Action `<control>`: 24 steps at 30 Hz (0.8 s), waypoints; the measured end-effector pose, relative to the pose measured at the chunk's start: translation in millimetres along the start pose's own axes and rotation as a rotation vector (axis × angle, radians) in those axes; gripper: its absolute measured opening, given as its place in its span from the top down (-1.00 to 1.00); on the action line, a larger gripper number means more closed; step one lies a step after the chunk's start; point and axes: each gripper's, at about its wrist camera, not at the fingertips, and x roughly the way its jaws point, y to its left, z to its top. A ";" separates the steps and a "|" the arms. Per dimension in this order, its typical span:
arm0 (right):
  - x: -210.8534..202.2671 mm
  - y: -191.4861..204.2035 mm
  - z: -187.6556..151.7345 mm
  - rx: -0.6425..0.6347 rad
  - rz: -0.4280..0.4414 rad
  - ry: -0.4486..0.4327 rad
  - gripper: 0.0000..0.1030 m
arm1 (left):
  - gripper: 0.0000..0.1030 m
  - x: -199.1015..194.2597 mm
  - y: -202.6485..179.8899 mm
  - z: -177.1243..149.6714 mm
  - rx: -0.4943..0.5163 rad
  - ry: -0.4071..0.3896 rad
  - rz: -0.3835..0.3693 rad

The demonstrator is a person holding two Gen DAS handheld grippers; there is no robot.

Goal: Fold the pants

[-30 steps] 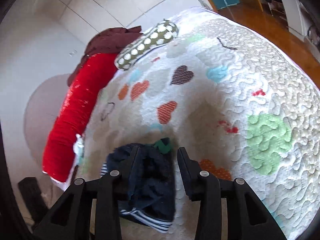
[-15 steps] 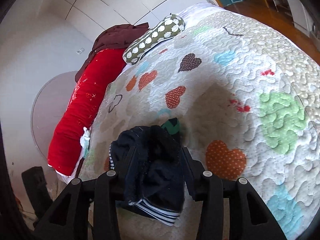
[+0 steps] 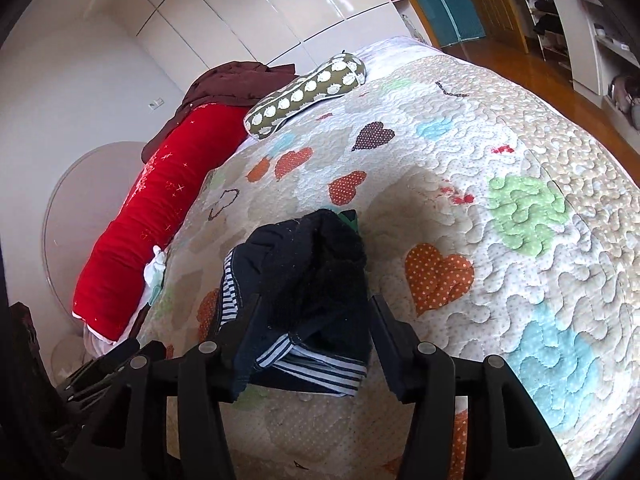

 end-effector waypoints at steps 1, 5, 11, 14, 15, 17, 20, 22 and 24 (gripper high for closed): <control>-2.7 2.6 -0.3 -0.008 -0.005 -0.007 -0.14 | -0.31 -3.0 1.2 0.2 -0.004 -0.007 0.001; -14.6 12.0 -4.1 -0.037 -0.022 -0.032 -0.20 | -0.33 -15.1 6.0 2.2 -0.020 -0.034 0.003; -24.0 21.8 -5.0 -0.063 -0.027 -0.041 -0.23 | -0.33 -31.2 8.5 5.4 -0.029 -0.069 0.010; -28.4 28.1 -6.3 -0.073 -0.036 -0.050 -0.24 | -0.36 -41.0 8.1 5.4 -0.029 -0.092 0.014; -30.0 29.7 -6.7 -0.076 -0.039 -0.053 -0.24 | -0.38 -44.9 7.8 5.4 -0.029 -0.103 0.017; -33.7 33.1 -7.8 -0.087 -0.044 -0.061 -0.27 | -0.46 -51.8 7.3 5.3 -0.032 -0.126 0.016; -39.7 37.4 -9.2 -0.107 -0.055 -0.071 -0.28 | -0.47 -61.6 5.6 5.5 -0.032 -0.159 0.020; -42.3 40.1 -9.3 -0.119 -0.062 -0.080 -0.29 | -0.47 -65.2 3.5 5.9 -0.024 -0.170 0.024; -44.8 41.8 -9.5 -0.126 -0.064 -0.085 -0.30 | -0.47 -67.6 1.8 5.7 -0.018 -0.176 0.028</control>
